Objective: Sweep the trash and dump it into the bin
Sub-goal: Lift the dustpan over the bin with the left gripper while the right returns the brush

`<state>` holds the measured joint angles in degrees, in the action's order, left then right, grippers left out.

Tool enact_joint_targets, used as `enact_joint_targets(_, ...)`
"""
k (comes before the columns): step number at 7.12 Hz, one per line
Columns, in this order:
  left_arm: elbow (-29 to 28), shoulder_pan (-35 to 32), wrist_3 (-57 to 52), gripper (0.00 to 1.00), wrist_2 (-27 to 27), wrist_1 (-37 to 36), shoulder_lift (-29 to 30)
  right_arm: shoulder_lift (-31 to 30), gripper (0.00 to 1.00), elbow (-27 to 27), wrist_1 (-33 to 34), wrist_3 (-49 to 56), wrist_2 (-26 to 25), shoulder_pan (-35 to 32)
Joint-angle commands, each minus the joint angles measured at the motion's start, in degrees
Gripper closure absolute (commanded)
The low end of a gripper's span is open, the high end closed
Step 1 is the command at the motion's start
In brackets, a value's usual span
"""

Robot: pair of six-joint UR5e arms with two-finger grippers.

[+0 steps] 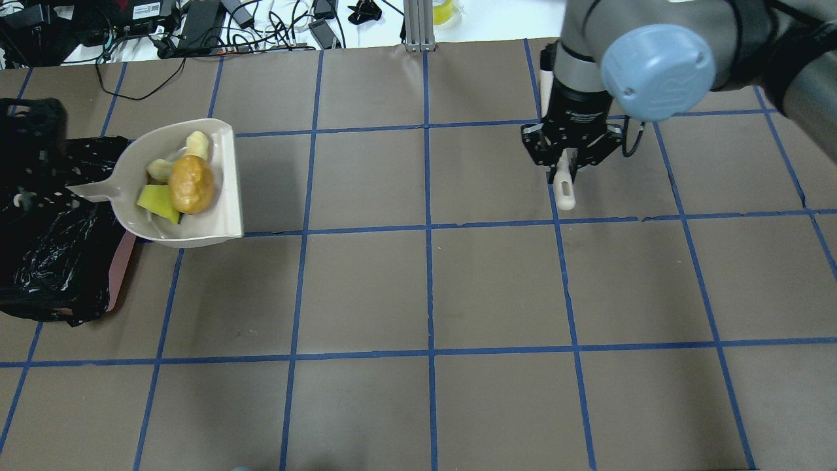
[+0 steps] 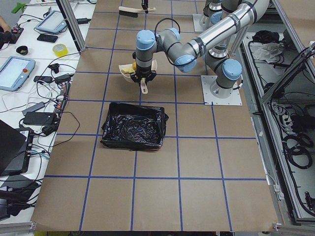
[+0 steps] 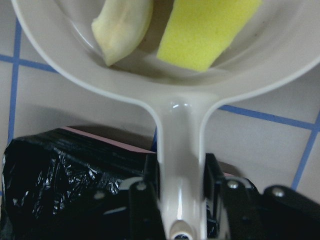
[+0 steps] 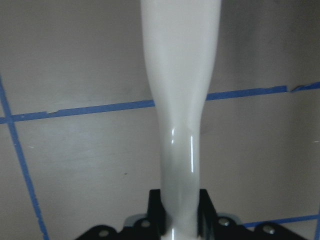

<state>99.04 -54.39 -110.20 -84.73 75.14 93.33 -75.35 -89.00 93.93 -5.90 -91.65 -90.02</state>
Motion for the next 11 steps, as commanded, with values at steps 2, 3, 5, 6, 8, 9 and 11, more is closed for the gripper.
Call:
enact_joint_targets(2, -6.22, 22.52, -5.01, 1.0, -0.78, 7.3, 1.85, 5.88, 1.0, -0.12, 2.47, 8.1, -3.27, 9.33)
enact_joint_targets(3, -8.49, 24.92, -5.46, 1.0, -1.83, 7.74, 2.63, 7.48, 1.0, -0.12, 4.32, 11.66, -4.93, 10.82)
enact_joint_targets(5, -14.2, 25.38, -9.65, 1.0, -10.78, 7.48, 5.0, 8.28, 1.0, -0.12, 4.34, 15.91, -5.03, 13.63)
enact_joint_targets(6, -15.27, 25.3, -14.91, 1.0, -13.33, 4.96, 6.76, 9.24, 1.0, -0.12, 5.12, 19.31, -5.12, 15.47)
enact_joint_targets(8, -15.11, 23.64, -25.46, 1.0, -18.76, -3.82, 9.49, 9.78, 1.0, -1.34, 5.82, 20.49, -4.77, 17.68)
enact_joint_targets(9, -15.28, 20.41, -27.68, 1.0, -22.55, -6.82, 9.76, 9.95, 1.0, -3.09, 8.7, 20.58, -4.86, 17.77)
enact_joint_targets(11, -15.46, 17.83, -28.84, 1.0, -24.96, -11.58, 11.6, 9.96, 1.0, -4.87, 11.45, 20.75, -5.12, 17.77)
